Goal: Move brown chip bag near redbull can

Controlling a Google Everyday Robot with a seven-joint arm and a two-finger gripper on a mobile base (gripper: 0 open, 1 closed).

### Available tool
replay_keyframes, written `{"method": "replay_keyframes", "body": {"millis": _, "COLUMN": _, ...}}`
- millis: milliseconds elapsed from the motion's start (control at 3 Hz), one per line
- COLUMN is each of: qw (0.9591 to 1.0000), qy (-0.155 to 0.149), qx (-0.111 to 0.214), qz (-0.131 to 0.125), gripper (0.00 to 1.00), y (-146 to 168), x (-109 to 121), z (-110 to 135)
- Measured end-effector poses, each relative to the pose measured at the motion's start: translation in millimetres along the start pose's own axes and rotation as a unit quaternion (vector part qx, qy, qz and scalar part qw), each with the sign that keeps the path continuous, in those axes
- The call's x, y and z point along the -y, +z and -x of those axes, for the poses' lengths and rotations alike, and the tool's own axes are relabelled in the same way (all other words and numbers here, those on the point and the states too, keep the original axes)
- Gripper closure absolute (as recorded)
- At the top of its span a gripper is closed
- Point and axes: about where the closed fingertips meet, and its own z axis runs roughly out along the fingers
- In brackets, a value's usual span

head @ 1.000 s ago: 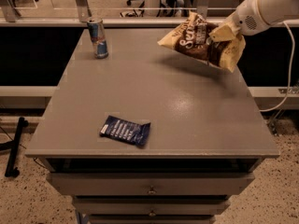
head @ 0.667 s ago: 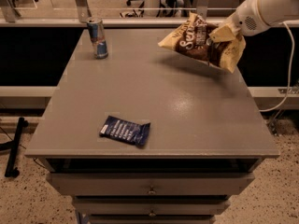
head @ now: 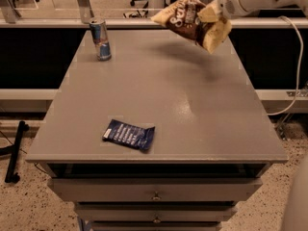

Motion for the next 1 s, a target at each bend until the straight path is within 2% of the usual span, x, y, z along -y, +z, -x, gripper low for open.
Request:
{"method": "replay_keyframes", "body": {"millis": 333, "qw": 0.9993, "qy": 0.023, "qx": 0.019, "qz": -0.02, "gripper": 1.0, "y": 36, "x": 10, "z": 44}}
{"method": "replay_keyframes", "body": {"millis": 667, "qw": 0.9985, "qy": 0.042, "qx": 0.033, "qz": -0.006, "gripper": 1.0, "y": 73, "x": -4, "z": 76}}
{"method": "replay_keyframes", "body": {"millis": 1000, "qw": 0.9966, "qy": 0.066, "qx": 0.038, "qz": 0.032, "gripper": 1.0, "y": 108, "x": -34, "z": 91}}
